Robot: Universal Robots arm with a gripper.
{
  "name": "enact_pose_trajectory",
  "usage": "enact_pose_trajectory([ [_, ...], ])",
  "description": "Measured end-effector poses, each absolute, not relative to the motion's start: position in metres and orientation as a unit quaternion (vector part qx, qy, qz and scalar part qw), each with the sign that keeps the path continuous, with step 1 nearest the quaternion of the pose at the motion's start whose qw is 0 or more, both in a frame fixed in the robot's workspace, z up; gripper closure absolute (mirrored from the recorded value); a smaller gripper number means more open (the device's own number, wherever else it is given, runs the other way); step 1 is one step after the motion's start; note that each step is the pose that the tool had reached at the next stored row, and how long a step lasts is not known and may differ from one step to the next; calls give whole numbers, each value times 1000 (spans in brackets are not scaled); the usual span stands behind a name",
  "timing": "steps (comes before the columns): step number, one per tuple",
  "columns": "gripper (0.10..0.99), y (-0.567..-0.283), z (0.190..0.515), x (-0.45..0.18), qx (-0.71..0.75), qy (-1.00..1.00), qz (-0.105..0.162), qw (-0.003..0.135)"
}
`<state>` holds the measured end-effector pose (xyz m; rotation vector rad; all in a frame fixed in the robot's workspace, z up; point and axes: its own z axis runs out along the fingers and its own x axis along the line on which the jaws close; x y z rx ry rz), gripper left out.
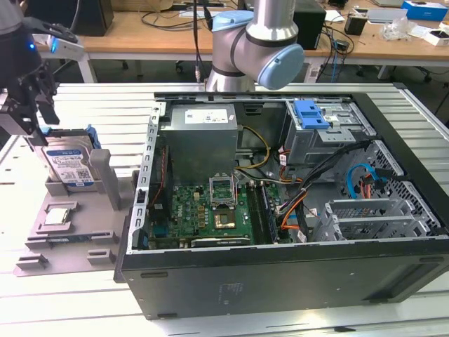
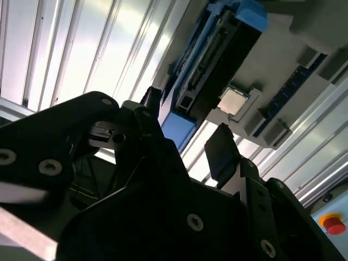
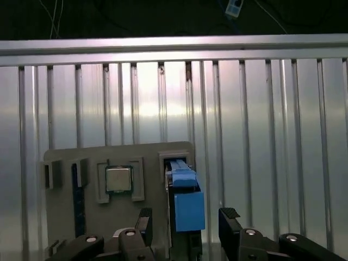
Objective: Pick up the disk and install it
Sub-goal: 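Pick up the disk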
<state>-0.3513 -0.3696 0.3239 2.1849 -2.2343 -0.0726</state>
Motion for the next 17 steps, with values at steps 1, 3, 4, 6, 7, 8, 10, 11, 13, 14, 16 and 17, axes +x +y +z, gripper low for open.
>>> enact_pose_trajectory([
  [1, 486, -369, 322, -351, 702, -712, -23, 8],
  [3, 486, -368, 318, -351, 704, -710, -23, 8],
  [4, 486, -367, 315, -351, 705, -708, -23, 8],
  [6, 486, -367, 310, -351, 710, -704, -23, 8],
  [7, 486, -367, 309, -351, 713, -701, -23, 8],
  [8, 486, -367, 307, -351, 722, -692, -23, 9],
  [10, 486, -367, 304, -351, 724, -689, -23, 9],
  [11, 486, -367, 303, -351, 724, -689, -23, 9],
  [13, 486, -367, 298, -351, 724, -689, -23, 9],
  [14, 486, -367, 297, -351, 724, -689, -23, 9],
  [16, 486, -367, 297, -351, 724, -689, -23, 9],
  [17, 486, -367, 296, -354, 724, -689, -14, 0],
])
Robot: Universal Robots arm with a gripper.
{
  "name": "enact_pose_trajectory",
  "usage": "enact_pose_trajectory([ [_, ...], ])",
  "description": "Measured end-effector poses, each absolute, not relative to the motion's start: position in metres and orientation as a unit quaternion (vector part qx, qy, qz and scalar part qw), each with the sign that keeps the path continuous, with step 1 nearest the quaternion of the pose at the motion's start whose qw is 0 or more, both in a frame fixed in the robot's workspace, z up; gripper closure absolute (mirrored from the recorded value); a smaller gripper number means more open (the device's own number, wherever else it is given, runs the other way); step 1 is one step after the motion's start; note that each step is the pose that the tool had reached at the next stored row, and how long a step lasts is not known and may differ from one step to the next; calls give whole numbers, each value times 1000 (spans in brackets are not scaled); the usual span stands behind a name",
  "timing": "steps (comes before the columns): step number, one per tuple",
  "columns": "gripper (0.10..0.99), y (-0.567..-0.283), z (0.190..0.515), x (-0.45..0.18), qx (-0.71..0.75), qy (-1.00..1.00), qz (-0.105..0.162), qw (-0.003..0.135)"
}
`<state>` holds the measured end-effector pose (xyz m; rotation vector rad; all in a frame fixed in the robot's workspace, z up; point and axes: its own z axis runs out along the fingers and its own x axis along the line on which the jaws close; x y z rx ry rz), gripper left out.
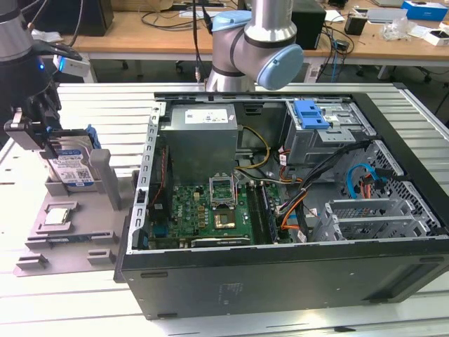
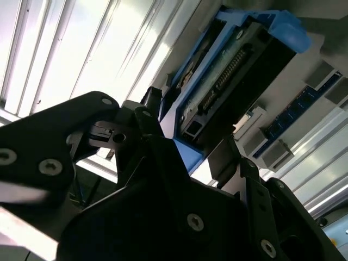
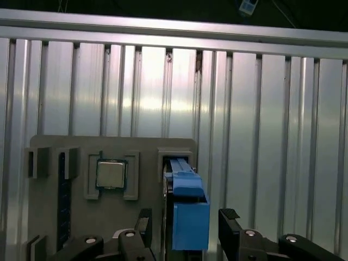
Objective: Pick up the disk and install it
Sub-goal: 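Pick up the disk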
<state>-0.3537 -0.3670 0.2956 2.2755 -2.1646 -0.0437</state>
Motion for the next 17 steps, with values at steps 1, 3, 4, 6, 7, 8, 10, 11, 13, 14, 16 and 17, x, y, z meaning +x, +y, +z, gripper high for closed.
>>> enact_pose_trajectory([
  [1, 486, -367, 291, -356, 725, -689, -13, 2],
  [3, 486, -367, 291, -356, 725, -689, -13, 1],
  [4, 486, -367, 291, -356, 725, -689, -13, 1],
  [6, 486, -367, 291, -356, 725, -689, -13, 1],
  [7, 486, -367, 291, -356, 725, -689, -13, 1],
  [8, 502, -367, 291, -356, 725, -689, -13, 1],
  [10, 565, -367, 291, -356, 725, -689, -13, 1],
  [11, 690, -367, 291, -356, 725, -689, -13, 2],
  [13, 718, -367, 291, -356, 725, -689, -13, 1],
  [14, 718, -367, 291, -356, 725, -689, -13, 1],
  [16, 718, -367, 291, -356, 725, -689, -13, 1],
  [17, 718, -367, 291, -356, 725, -689, -13, 1],
])
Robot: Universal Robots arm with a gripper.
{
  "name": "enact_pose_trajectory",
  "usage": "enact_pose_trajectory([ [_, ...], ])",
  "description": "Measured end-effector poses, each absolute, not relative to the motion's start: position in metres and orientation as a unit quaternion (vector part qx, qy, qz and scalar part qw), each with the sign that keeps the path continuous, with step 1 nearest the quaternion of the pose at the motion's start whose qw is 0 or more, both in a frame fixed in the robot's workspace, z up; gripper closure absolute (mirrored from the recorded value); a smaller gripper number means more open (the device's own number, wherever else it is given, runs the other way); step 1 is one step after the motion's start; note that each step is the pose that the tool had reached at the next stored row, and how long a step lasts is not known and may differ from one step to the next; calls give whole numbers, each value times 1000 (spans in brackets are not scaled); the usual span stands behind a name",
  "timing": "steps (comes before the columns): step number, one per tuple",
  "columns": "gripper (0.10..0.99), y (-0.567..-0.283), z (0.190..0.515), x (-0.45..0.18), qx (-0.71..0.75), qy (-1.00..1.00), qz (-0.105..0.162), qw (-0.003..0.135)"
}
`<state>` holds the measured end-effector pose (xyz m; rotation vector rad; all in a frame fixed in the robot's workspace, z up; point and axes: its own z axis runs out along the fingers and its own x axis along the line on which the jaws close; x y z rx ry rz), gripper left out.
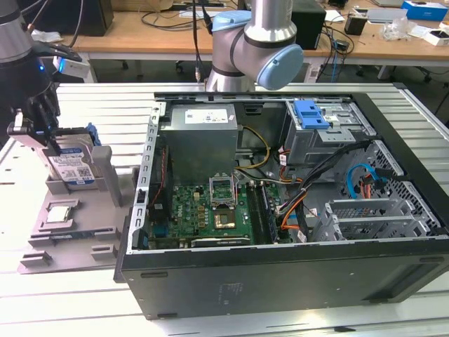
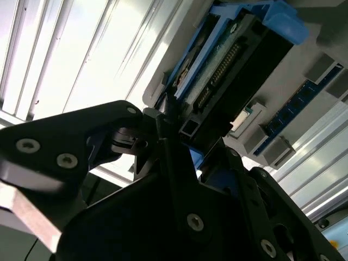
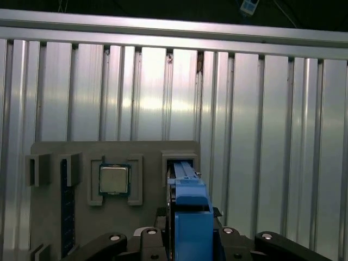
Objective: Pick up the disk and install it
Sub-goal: 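Pick up the disk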
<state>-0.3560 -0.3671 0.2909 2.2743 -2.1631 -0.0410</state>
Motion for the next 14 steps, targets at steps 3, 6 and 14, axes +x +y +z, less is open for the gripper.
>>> enact_pose_trajectory([
  [3, 718, -367, 291, -356, 725, -689, -13, 1],
  [6, 718, -367, 291, -356, 725, -689, -13, 1],
  [14, 718, -367, 296, -356, 725, -689, -12, 2],
])
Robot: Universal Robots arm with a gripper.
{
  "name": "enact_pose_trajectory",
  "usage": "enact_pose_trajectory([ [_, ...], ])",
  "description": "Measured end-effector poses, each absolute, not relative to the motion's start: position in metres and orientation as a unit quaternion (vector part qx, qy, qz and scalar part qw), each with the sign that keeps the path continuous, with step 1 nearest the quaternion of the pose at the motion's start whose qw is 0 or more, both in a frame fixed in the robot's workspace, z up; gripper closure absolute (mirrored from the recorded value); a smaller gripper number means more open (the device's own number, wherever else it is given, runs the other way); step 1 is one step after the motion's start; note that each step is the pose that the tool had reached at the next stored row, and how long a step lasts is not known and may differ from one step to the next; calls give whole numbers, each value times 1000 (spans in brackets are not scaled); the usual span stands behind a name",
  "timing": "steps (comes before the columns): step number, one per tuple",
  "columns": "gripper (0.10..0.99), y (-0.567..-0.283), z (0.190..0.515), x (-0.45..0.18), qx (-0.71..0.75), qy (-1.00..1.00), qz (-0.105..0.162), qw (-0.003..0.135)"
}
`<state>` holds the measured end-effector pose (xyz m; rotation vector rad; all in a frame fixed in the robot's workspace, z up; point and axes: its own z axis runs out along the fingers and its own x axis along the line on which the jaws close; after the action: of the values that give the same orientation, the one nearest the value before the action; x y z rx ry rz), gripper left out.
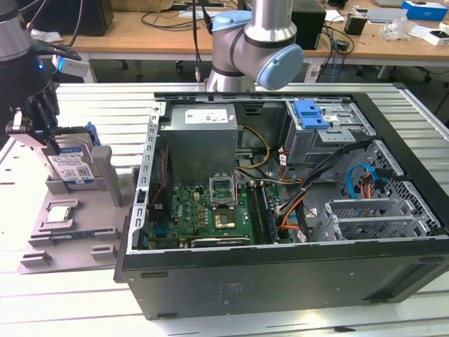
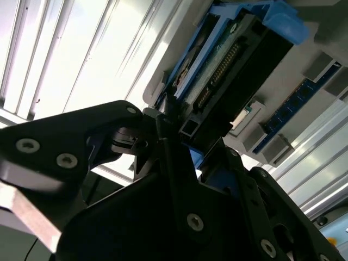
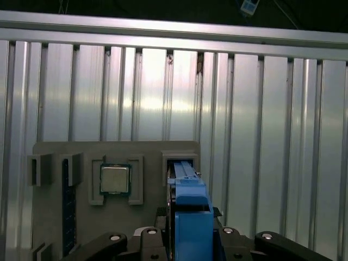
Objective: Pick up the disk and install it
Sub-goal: 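Pick up the disk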
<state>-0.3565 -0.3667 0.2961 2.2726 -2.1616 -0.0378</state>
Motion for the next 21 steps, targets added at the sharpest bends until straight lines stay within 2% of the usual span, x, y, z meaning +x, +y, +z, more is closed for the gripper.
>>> enact_pose_trajectory([
  [21, 718, -366, 340, -356, 725, -689, -12, 3],
])
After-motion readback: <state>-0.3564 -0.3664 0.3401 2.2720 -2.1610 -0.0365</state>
